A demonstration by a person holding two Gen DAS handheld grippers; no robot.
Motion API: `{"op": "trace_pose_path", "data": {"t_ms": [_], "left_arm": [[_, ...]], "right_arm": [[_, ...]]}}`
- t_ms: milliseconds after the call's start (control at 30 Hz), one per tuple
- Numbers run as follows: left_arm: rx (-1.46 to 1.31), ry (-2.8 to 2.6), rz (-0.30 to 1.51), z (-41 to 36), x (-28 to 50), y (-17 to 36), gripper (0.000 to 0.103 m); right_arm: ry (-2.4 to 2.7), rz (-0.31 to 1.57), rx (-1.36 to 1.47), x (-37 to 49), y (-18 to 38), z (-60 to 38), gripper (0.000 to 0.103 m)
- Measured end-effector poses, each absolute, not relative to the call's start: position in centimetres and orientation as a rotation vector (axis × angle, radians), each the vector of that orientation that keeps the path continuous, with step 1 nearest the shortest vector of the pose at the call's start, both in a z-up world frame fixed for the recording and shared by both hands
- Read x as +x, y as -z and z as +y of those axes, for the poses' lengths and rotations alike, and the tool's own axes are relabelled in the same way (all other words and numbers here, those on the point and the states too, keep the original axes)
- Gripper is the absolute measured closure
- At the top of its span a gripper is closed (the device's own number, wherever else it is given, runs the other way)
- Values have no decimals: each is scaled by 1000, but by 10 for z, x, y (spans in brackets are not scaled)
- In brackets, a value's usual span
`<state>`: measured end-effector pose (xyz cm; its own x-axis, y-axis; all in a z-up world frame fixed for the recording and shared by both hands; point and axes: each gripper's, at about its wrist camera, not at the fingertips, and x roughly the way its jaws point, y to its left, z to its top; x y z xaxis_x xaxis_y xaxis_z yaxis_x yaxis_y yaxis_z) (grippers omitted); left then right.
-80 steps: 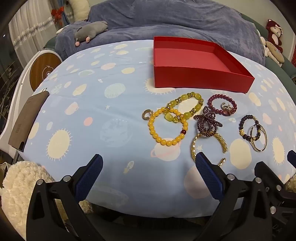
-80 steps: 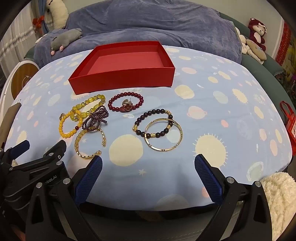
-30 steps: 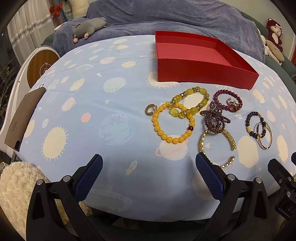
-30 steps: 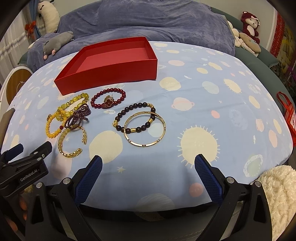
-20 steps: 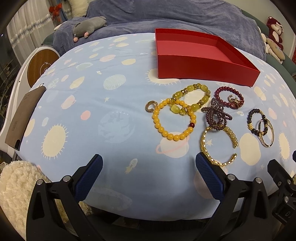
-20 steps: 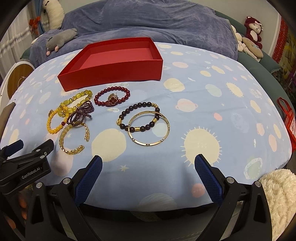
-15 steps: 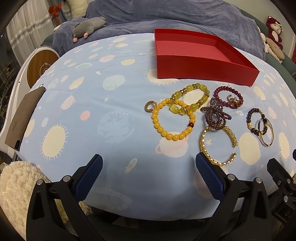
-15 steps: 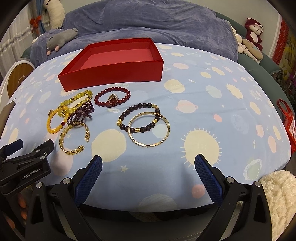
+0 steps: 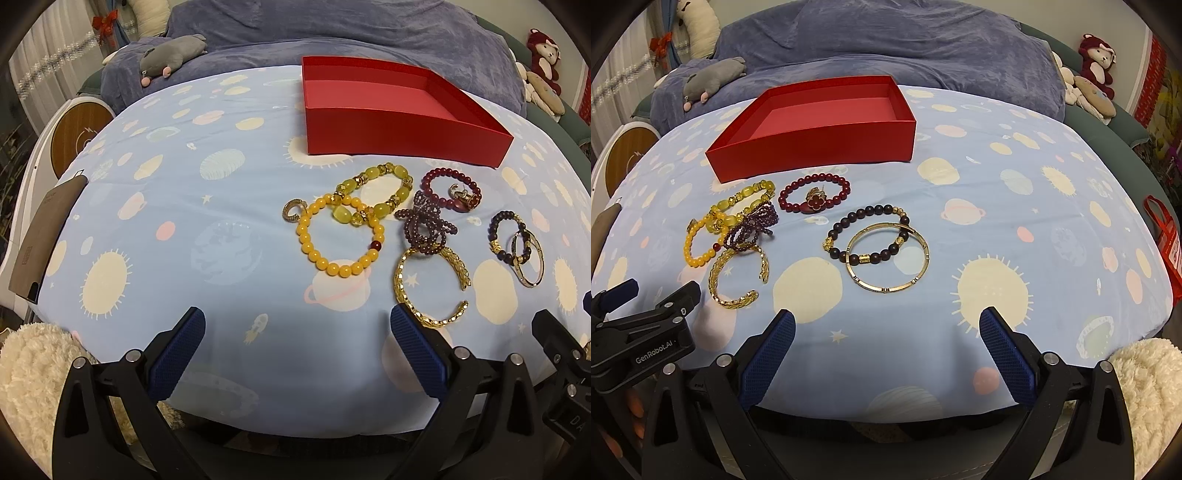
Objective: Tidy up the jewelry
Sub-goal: 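Move the left tool toward the gold twisted cuff bracelet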
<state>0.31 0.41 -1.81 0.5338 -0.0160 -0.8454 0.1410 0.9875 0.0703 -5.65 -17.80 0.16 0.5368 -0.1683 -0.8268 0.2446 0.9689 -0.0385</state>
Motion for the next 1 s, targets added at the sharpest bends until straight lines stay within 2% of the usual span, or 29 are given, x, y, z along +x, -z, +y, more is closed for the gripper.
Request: {"op": "trace_pose_path", "data": {"t_ms": [700,1000], "left_arm": [[128,117,1016,2,2,19,7],[150,159,1029,-22,5,21,7]], "right_arm": [[264,983,117,-54,-4,-187,7],[299,965,164,-50,-13,-213,7]]}}
